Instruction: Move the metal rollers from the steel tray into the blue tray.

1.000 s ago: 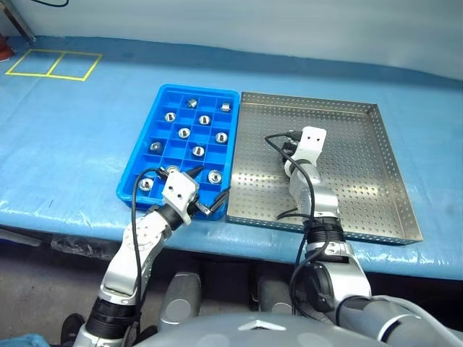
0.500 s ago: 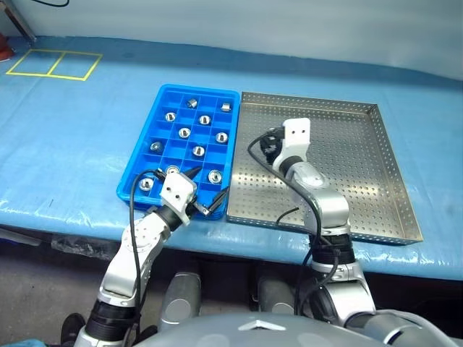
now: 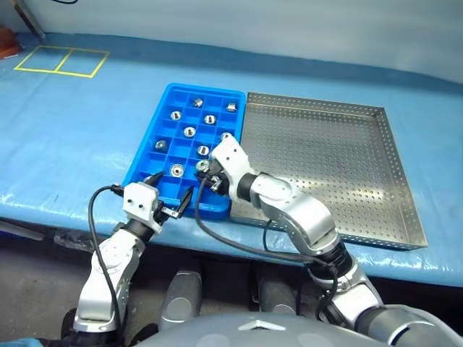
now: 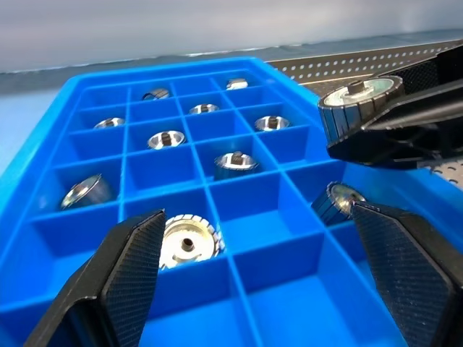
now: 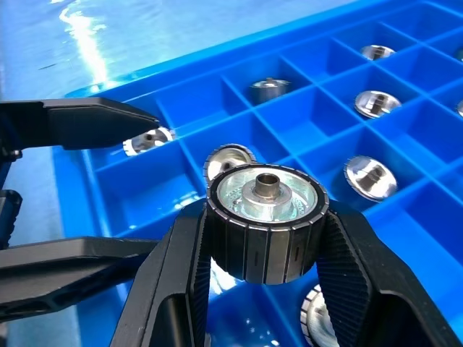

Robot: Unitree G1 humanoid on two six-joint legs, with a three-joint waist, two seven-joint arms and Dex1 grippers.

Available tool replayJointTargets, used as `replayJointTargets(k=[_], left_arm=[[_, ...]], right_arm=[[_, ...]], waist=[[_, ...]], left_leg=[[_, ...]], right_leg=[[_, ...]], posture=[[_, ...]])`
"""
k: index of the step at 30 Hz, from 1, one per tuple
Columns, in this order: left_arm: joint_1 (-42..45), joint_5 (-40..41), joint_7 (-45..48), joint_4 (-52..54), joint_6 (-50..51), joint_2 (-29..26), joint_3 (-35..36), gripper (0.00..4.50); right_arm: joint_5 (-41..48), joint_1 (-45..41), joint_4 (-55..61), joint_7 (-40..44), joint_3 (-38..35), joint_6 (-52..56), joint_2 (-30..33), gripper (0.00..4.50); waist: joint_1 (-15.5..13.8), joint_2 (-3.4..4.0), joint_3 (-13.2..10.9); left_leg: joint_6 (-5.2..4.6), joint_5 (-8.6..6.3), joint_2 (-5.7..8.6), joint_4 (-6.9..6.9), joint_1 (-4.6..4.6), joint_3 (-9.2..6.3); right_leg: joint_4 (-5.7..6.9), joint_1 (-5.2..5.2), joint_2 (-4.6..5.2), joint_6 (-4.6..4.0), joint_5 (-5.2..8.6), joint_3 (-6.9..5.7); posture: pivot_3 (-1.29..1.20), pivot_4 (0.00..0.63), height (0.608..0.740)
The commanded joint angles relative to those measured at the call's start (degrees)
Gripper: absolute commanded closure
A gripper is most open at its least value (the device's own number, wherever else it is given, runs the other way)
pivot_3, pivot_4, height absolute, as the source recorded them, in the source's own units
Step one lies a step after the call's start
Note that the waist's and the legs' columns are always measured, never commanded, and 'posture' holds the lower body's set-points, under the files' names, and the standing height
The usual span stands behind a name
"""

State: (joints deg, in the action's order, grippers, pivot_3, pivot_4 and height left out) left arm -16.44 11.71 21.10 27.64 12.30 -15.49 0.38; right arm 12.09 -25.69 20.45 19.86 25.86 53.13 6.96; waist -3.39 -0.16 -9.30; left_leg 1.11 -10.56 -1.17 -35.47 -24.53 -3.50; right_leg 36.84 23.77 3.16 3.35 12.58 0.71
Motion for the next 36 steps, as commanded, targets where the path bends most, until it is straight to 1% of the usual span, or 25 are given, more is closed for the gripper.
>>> replayJointTargets(k=[1,8,11,13,19,24,28,30,33,34,36], left_arm=[[-2.3,0.6,-0.7,5.2,-0.6,0.0,1.0,0.0],[-5.7,0.0,-2.7,8.0,0.0,0.3,0.8,0.0],[-5.9,-0.1,-3.1,8.3,0.3,0.4,0.5,0.0],[-5.6,-0.1,-3.1,8.2,0.4,0.4,0.1,0.0],[-4.0,0.2,-2.5,7.2,0.8,0.0,-0.8,0.0],[-2.5,0.3,-1.7,6.1,1.0,-0.1,-1.3,0.0],[-1.8,0.4,-1.3,5.5,1.0,-0.2,-1.7,0.0],[-1.5,0.4,-1.2,5.3,1.0,-0.2,-1.8,0.0],[-1.2,0.4,-1.0,5.1,0.9,-0.3,-1.8,0.0],[-1.1,0.4,-0.9,5.0,0.9,-0.3,-1.7,0.0],[-0.8,0.4,-0.7,4.9,1.0,-0.4,-1.6,0.0]], right_arm=[[-0.2,-1.2,-1.1,1.3,2.3,-1.6,-1.4,2.8],[-1.9,-0.7,-8.2,2.5,5.0,-5.0,-2.6,2.8],[-3.2,-0.2,-10.5,2.1,4.7,-6.5,-2.6,2.8],[-3.4,0.2,-11.0,1.7,3.2,-6.1,-2.4,2.8],[-3.3,1.4,-9.0,1.7,0.9,-3.8,-0.6,2.8],[-3.0,2.8,-5.6,2.6,1.4,-1.2,1.7,2.8],[-2.2,3.4,-4.3,2.8,0.9,0.7,1.7,2.8],[-1.7,3.7,-4.0,3.2,1.1,1.2,1.5,2.1],[-1.7,4.2,-3.3,3.1,1.8,1.6,1.2,1.22],[-1.9,4.2,-3.1,2.8,1.8,1.5,1.1,0.82],[-2.1,4.3,-2.5,2.3,1.4,1.3,0.8,0.22]], waist=[[-0.7,-0.04,0.0],[-2.6,-0.05,0.0],[-3.5,-0.06,0.0],[-3.8,-0.08,0.1],[-4.4,-0.09,0.1],[-4.6,-0.14,0.1],[-4.6,-0.15,0.1],[-4.6,-0.16,0.1],[-4.4,-0.17,0.1],[-4.3,-0.19,0.1],[-4.2,-0.2,0.1]], left_leg=[[0.01,-0.01,0.0,0.0,0.0,0.0],[0.05,-0.03,-0.01,0.05,-0.02,0.01],[0.09,-0.05,-0.01,0.04,-0.05,0.02],[0.14,-0.08,-0.01,0.05,-0.05,0.04],[0.16,-0.1,-0.03,0.08,-0.03,0.06],[0.19,-0.12,-0.01,0.05,-0.12,0.11],[0.21,-0.13,-0.01,0.07,-0.16,0.12],[0.21,-0.13,-0.01,0.07,-0.18,0.12],[0.22,-0.14,-0.01,0.07,-0.17,0.13],[0.22,-0.14,-0.01,0.06,-0.16,0.13],[0.23,-0.15,-0.02,0.08,-0.15,0.13]], right_leg=[[-0.01,0.0,0.0,0.0,0.0,0.0],[-0.01,0.08,0.01,-0.01,0.01,-0.04],[-0.03,0.11,0.01,-0.01,0.01,-0.05],[-0.05,0.13,0.01,-0.01,0.01,-0.04],[-0.05,0.13,0.01,-0.03,0.03,-0.05],[-0.1,0.45,0.06,-0.02,0.03,-0.05],[-0.11,0.47,0.06,-0.02,0.03,-0.05],[-0.12,0.44,0.06,-0.02,0.03,-0.05],[-0.13,0.43,0.05,-0.01,0.04,-0.05],[-0.13,0.42,0.05,-0.01,0.04,-0.04],[-0.12,0.26,0.05,-0.02,0.04,-0.05]], posture=[[0.34,0.15,0.74],[0.39,0.15,0.74],[0.39,0.15,0.74],[0.39,0.15,0.74],[0.35,0.15,0.74],[0.33,0.15,0.74],[0.32,0.15,0.74],[0.31,0.15,0.74],[0.31,0.15,0.74],[0.3,0.15,0.74],[0.3,0.15,0.74]])
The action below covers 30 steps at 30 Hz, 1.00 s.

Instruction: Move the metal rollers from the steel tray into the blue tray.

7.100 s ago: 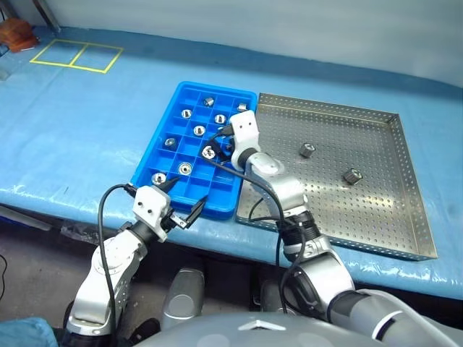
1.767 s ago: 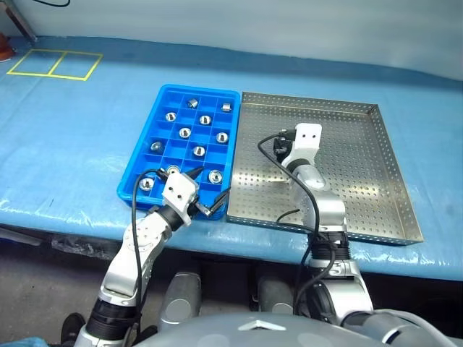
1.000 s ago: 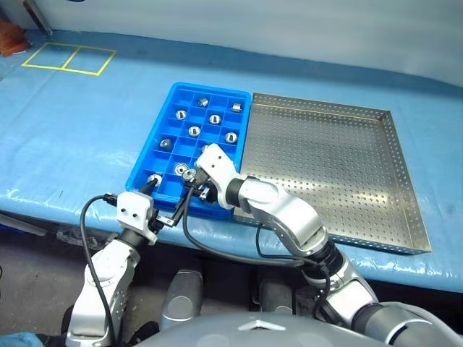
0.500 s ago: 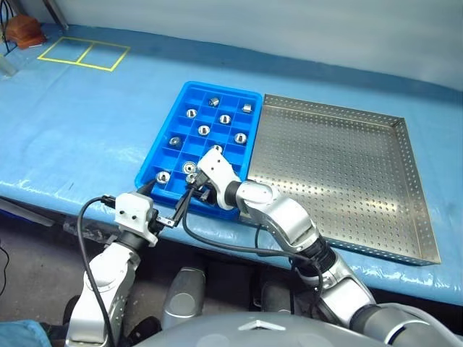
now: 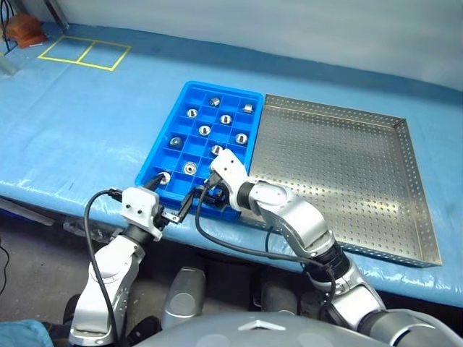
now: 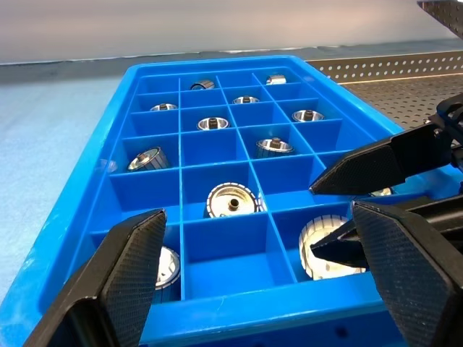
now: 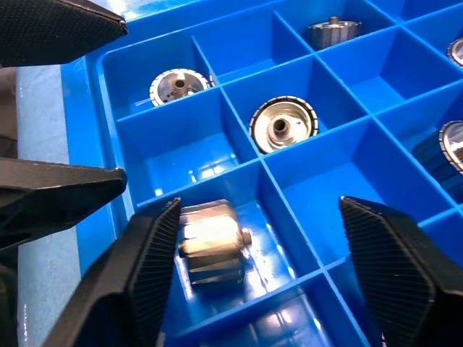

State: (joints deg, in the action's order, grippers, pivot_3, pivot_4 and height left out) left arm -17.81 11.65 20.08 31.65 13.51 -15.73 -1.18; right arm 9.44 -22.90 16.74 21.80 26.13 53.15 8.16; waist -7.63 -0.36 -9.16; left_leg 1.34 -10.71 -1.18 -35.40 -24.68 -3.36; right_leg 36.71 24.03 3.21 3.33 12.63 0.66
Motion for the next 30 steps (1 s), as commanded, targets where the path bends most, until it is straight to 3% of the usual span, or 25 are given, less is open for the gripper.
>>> replayJointTargets(k=[1,9,17,22,30], left_arm=[[0.8,0.5,0.4,0.8,-0.1,-0.3,0.0,0.0],[6.4,1.6,0.3,-1.4,0.0,0.4,0.7,0.0],[16.8,2.2,-5.4,-8.0,1.3,5.2,3.8,0.0],[21.1,0.0,-10.3,-12.7,2.5,6.5,5.9,0.0],[23.3,-4.9,-17.2,-20.2,-4.9,7.5,8.9,0.0]], right_arm=[[0.5,1.5,1.6,0.1,0.9,1.1,-0.5,0.04],[-1.2,3.2,6.3,-6.3,-8.3,-8.9,-3.1,0.04],[-3.1,6.2,5.0,-16.3,-22.0,-17.9,-5.6,0.04],[-4.9,11.6,4.6,-23.0,-29.1,-23.3,-6.8,0.04],[-6.8,20.6,5.7,-29.8,-35.5,-28.8,-8.7,0.04]], waist=[[0.2,0.0,0.0],[1.0,0.01,0.0],[3.3,0.0,0.0],[5.1,0.0,0.0],[7.5,0.01,0.0]], left_leg=[[0.0,0.0,0.0,0.01,0.01,0.0],[0.01,-0.01,-0.02,-0.03,0.01,-0.03],[0.01,-0.01,-0.01,-0.25,0.04,-0.03],[0.0,0.0,0.01,-0.18,0.05,-0.07],[-0.02,0.01,0.0,-0.22,0.15,-0.05]], right_leg=[[0.0,-0.05,0.0,-0.01,0.01,0.0],[0.03,-0.07,-0.03,-0.03,0.03,-0.03],[0.05,-0.24,-0.03,0.1,-0.05,-0.01],[0.07,-0.26,-0.07,0.13,-0.08,0.04],[0.11,-0.3,-0.08,0.13,-0.08,0.1]], posture=[[0.29,0.15,0.74],[0.22,0.15,0.74],[0.12,0.15,0.74],[0.07,0.15,0.74],[0.03,0.15,0.74]])
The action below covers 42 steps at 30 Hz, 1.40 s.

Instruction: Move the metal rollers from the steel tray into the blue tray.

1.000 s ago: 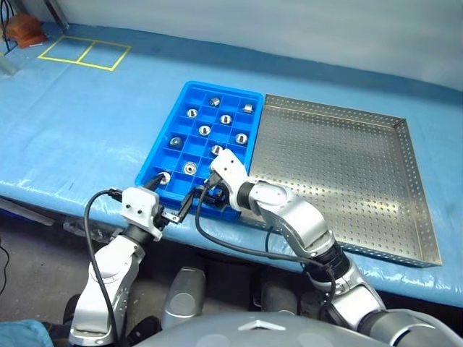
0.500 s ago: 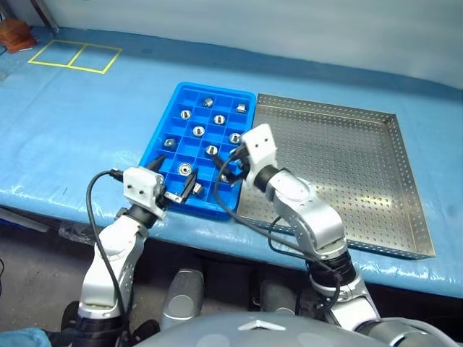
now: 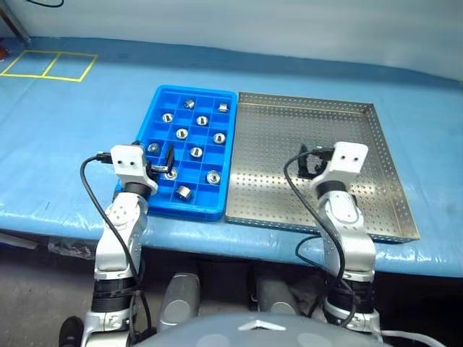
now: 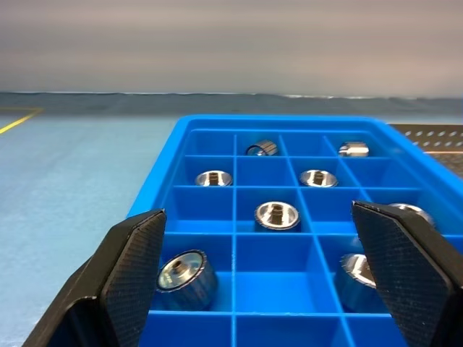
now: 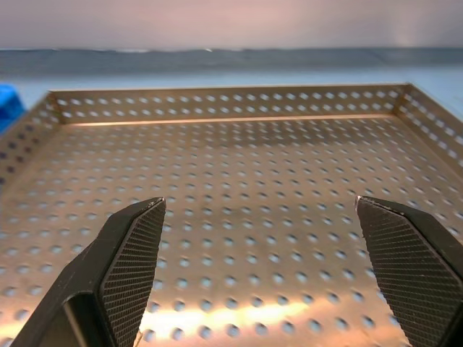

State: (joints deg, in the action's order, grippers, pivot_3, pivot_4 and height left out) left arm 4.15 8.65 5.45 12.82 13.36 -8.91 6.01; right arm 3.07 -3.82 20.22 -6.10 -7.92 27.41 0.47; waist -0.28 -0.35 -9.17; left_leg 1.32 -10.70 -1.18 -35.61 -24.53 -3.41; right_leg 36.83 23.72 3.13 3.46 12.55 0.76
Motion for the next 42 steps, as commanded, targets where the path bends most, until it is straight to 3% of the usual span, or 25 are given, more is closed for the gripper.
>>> replayJointTargets(k=[1,7,18,42], left_arm=[[1.6,-2.2,-3.2,-2.2,-4.8,0.7,2.1,0.0],[1.8,0.0,-4.4,-3.7,-1.5,1.4,4.8,0.0],[1.4,4.8,-6.8,-2.9,1.5,3.6,9.6,0.0],[3.8,3.1,-7.1,-4.9,0.4,2.7,8.8,0.0]], right_arm=[[-0.9,2.4,2.3,-2.7,-2.0,-3.9,-1.2,0.04],[0.8,6.4,1.5,-4.2,-4.7,-9.4,-3.2,0.04],[1.2,5.4,-0.9,-3.5,-4.4,-12.3,-2.9,0.04],[-0.2,4.4,0.3,-4.7,-2.1,-11.5,-3.0,0.04]], waist=[[0.4,0.01,0.0],[1.0,0.0,0.0],[0.9,0.02,0.0],[1.0,0.04,0.0]], left_leg=[[-0.02,0.01,0.0,0.0,0.03,0.0],[-0.04,0.02,0.01,-0.06,0.02,0.02],[-0.04,0.02,0.01,-0.08,0.05,0.01],[-0.04,0.03,0.01,-0.08,0.07,0.01]], right_leg=[[0.02,-0.02,0.0,0.0,0.0,0.0],[0.01,-0.05,0.01,0.02,-0.01,0.04],[0.02,-0.09,0.01,0.01,-0.02,0.04],[0.03,-0.1,0.0,0.01,-0.02,0.05]], posture=[[0.02,0.15,0.74],[0.03,0.15,0.74],[0.06,0.15,0.74],[0.04,0.15,0.74]])
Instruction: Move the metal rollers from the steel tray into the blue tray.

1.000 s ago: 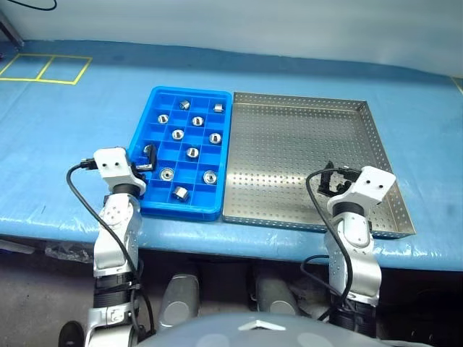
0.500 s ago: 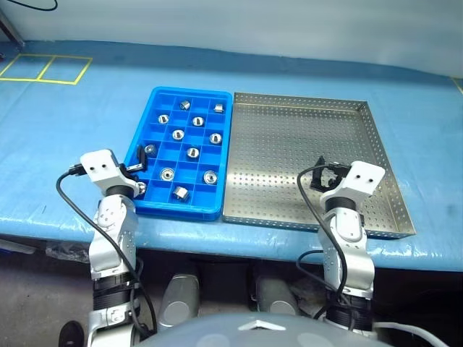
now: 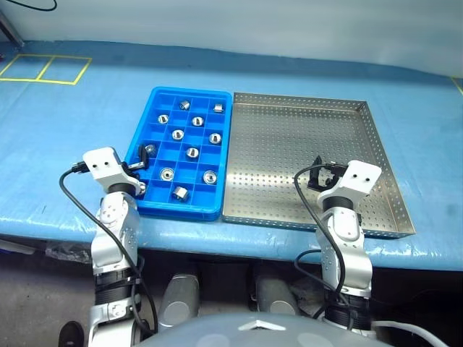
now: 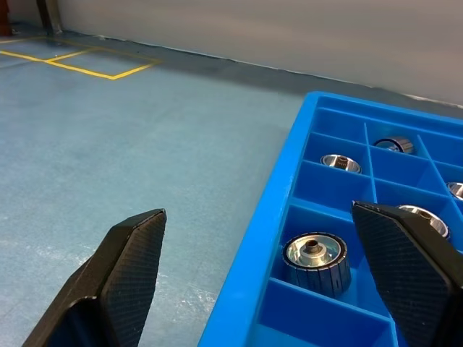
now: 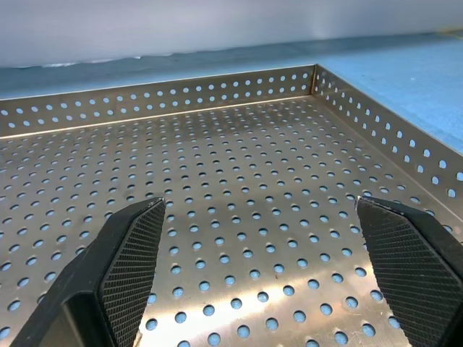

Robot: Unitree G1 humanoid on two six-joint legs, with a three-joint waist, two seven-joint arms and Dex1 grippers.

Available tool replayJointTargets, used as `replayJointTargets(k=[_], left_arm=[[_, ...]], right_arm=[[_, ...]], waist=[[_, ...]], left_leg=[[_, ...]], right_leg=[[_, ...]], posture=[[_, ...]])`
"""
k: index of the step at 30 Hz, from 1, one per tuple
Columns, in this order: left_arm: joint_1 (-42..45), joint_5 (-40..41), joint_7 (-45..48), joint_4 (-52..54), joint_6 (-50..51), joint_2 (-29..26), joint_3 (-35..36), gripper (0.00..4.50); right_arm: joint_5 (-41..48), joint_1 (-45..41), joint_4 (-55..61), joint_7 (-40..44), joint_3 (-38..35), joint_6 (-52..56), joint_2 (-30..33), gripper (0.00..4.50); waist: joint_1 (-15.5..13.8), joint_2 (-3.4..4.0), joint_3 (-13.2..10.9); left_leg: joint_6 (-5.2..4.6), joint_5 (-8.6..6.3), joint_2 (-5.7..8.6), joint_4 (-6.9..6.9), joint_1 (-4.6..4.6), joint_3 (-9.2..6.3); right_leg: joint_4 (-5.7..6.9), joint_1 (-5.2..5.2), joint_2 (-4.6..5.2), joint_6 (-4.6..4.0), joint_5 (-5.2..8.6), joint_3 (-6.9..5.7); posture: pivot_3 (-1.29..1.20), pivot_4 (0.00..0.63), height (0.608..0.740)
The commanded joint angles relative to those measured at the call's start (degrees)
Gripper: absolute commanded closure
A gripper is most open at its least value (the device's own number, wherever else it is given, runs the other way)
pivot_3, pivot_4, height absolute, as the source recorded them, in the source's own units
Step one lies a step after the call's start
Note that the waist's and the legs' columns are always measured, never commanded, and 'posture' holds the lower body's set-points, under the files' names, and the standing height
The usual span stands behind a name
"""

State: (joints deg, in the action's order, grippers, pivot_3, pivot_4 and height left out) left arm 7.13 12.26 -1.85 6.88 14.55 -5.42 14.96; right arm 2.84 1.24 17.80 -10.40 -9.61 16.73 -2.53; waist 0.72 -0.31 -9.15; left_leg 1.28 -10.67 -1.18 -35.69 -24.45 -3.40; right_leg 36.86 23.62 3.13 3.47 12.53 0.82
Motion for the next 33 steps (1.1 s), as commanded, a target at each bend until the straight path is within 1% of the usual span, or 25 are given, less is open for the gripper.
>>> replayJointTargets(k=[1,24,33], left_arm=[[0.7,-0.5,0.3,1.1,-0.8,-0.8,-0.1,0.0],[1.0,-1.0,0.9,2.5,0.1,-1.5,-1.3,0.0],[1.0,-0.5,0.8,2.4,-0.1,-1.7,-0.8,0.0]], right_arm=[[0.0,-0.6,2.7,-0.4,-0.4,-0.8,-0.1,0.04],[-0.4,-1.0,2.2,-0.4,0.1,-0.8,-0.2,0.04],[0.1,-1.9,2.5,-0.4,-1.0,-0.5,0.3,0.04]], waist=[[0.0,0.0,0.0],[-0.1,0.0,0.0],[-0.1,0.0,0.0]], left_leg=[[0.0,0.0,0.0,0.0,0.0,0.0],[0.0,0.0,0.0,-0.01,0.0,0.0],[0.0,0.0,0.0,-0.01,0.0,-0.01]], right_leg=[[0.0,0.0,0.0,0.0,0.0,0.0],[0.0,-0.01,0.0,0.0,0.0,0.0],[0.0,-0.01,0.0,0.01,-0.01,0.0]], posture=[[0.04,0.15,0.74],[0.05,0.15,0.74],[0.06,0.15,0.74]])
